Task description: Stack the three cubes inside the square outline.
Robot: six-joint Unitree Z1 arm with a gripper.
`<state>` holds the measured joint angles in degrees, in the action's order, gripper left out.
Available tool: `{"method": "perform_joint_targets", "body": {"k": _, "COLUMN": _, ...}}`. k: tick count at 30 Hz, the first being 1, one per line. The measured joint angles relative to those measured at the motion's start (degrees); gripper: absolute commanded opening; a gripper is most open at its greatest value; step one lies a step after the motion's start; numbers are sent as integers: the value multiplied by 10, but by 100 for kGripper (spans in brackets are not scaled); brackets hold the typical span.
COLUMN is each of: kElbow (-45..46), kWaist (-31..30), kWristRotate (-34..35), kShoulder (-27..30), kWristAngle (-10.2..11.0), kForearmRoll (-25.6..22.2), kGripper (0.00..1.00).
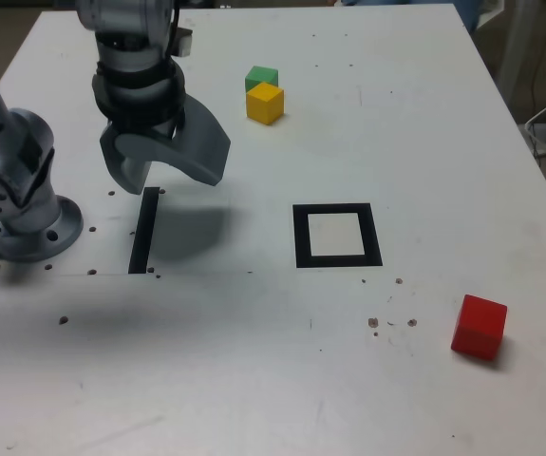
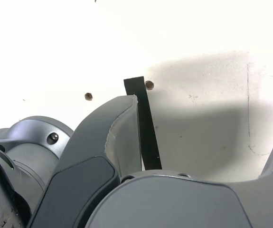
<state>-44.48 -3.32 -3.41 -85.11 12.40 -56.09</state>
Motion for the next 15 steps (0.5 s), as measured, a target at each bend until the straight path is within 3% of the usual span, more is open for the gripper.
{"method": "perform_joint_targets", "body": {"k": 8, "kElbow": -10, "kWaist": 0, "kWristRotate": 0, "kShoulder": -1, "kWristAngle": -27, "kForearmRoll": 18, "kGripper": 99}}
{"method": "perform_joint_targets", "body": {"k": 15, "kElbow": -59, "kWaist": -8, "kWristRotate": -5, "kShoulder": -24, "kWristAngle": -75, "kForearmRoll": 24, "kGripper": 99}}
